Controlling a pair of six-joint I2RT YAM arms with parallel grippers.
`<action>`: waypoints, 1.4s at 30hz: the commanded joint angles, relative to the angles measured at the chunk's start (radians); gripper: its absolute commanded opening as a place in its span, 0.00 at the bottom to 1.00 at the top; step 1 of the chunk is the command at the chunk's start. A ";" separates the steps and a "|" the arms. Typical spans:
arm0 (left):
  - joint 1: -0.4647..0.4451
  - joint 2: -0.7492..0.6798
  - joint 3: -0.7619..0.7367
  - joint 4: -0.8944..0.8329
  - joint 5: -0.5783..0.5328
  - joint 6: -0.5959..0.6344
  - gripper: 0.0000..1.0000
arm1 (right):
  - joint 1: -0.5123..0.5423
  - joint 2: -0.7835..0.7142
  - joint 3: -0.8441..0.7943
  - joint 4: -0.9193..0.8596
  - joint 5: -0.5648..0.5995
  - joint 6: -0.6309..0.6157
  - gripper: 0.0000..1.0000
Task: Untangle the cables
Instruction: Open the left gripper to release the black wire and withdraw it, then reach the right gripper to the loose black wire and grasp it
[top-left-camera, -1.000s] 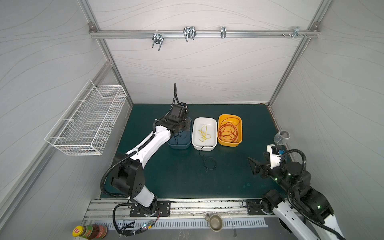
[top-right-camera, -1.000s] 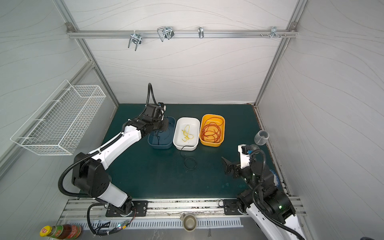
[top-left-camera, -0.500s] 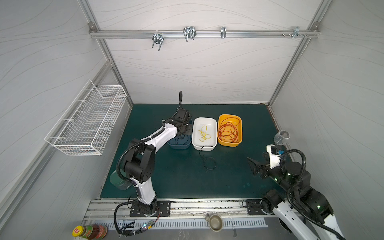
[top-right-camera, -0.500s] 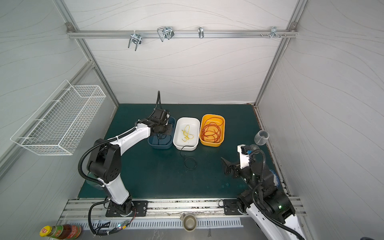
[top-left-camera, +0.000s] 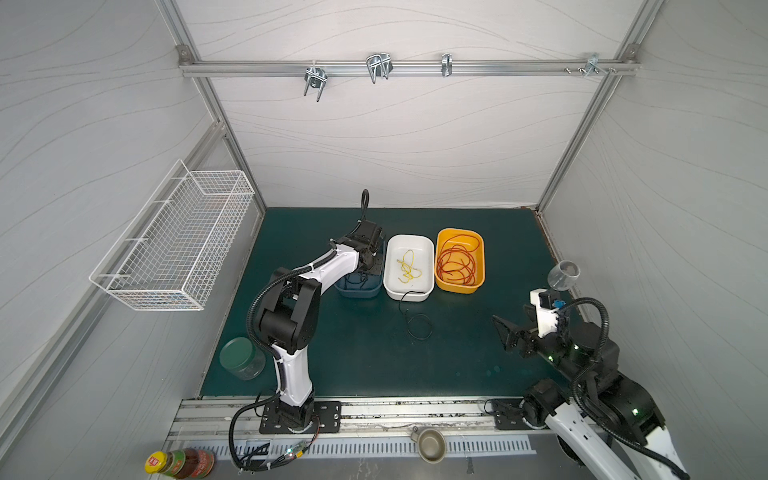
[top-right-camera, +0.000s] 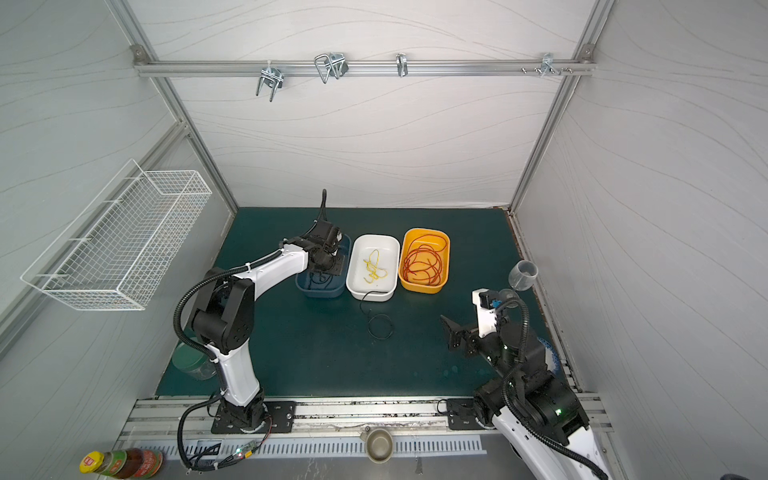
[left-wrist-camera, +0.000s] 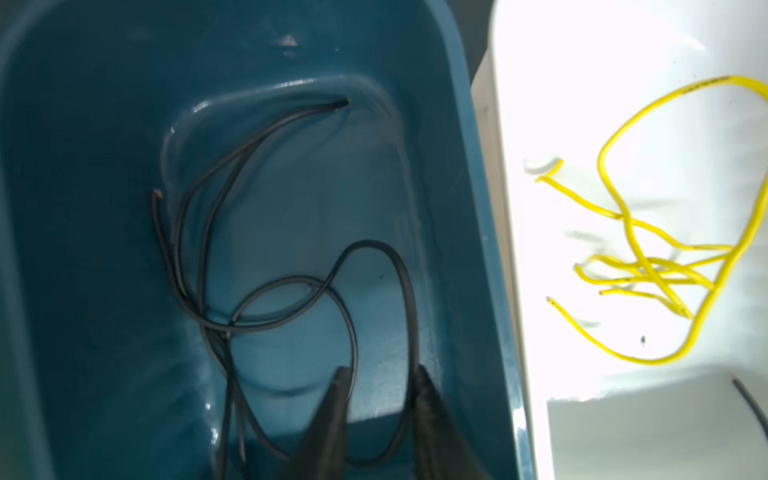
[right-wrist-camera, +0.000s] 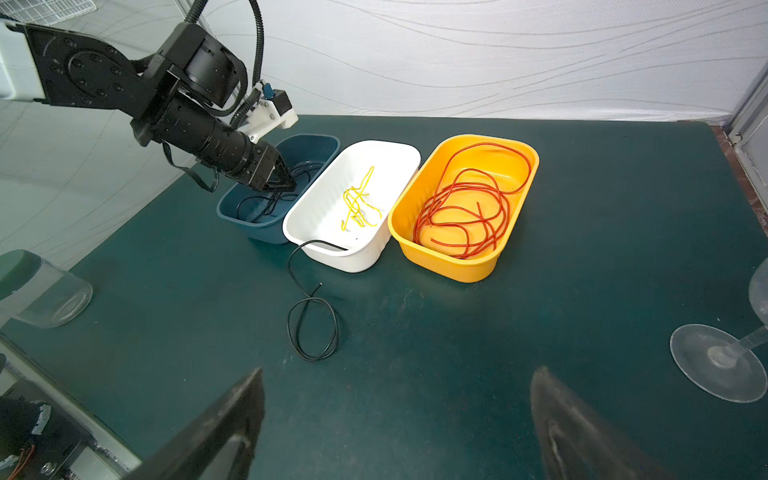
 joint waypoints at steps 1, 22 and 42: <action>0.005 -0.059 0.053 -0.010 0.003 0.003 0.38 | 0.002 0.015 0.007 0.013 -0.008 -0.021 0.99; 0.005 -0.611 -0.036 -0.065 0.053 -0.224 0.97 | 0.008 0.162 0.147 -0.030 -0.048 -0.029 0.99; 0.005 -1.290 -0.580 -0.143 -0.071 -0.304 1.00 | 0.332 0.718 0.165 0.127 0.115 0.285 0.99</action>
